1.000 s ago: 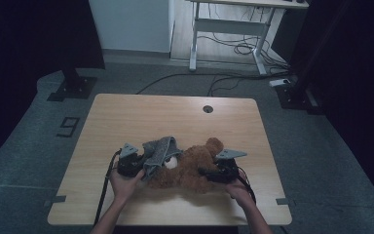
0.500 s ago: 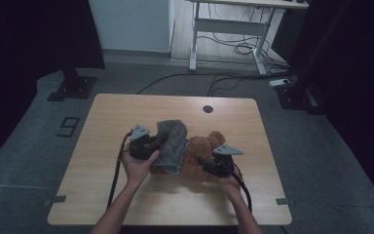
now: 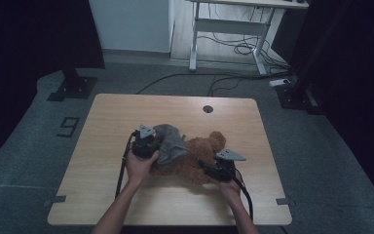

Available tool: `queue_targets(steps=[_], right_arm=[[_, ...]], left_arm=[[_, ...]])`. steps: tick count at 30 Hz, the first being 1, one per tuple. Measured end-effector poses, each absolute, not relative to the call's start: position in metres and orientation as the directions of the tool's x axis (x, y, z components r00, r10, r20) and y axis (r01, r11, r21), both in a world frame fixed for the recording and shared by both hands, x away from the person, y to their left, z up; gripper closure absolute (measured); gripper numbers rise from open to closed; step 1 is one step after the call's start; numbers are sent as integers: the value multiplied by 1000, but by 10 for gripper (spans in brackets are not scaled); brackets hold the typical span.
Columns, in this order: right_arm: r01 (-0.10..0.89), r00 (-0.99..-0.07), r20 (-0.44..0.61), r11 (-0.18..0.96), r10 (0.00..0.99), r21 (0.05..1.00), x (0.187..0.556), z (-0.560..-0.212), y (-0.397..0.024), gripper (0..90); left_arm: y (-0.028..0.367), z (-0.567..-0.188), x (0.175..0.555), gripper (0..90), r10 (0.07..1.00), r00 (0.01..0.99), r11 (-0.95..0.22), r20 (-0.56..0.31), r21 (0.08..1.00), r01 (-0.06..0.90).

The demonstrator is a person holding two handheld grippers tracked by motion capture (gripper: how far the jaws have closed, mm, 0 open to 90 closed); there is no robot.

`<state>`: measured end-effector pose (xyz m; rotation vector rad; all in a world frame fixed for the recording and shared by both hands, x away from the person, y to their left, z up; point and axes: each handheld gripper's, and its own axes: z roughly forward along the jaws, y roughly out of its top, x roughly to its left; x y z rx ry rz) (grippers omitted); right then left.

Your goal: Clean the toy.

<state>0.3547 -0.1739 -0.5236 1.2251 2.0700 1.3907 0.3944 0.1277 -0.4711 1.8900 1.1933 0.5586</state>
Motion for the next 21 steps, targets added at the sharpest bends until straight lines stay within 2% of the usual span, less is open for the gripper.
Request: queue_targets(steps=[7,11,16,19,21], right_arm=[[466,-548,179,120,817,876,351,-527,-173,511],[472,-535,191,103,823,876,351,-528,-173,513],[479,-524,206,86,826,874,353,-529,-172,516],[480,-517,214,75,829,874,353,-530,-172,521],[481,-513,225,61,828,874,353,-531,-173,522]], left_arm=[[164,-499,380,840,901,432,-256,-37,759,599],[177,-511,364,838,898,435,-247,-72,735,631],[164,-519,342,837,861,501,-287,-92,725,626],[156,-516,349,836,866,493,-285,-83,729,623],[156,-514,362,836,872,478,-254,-110,732,632]])
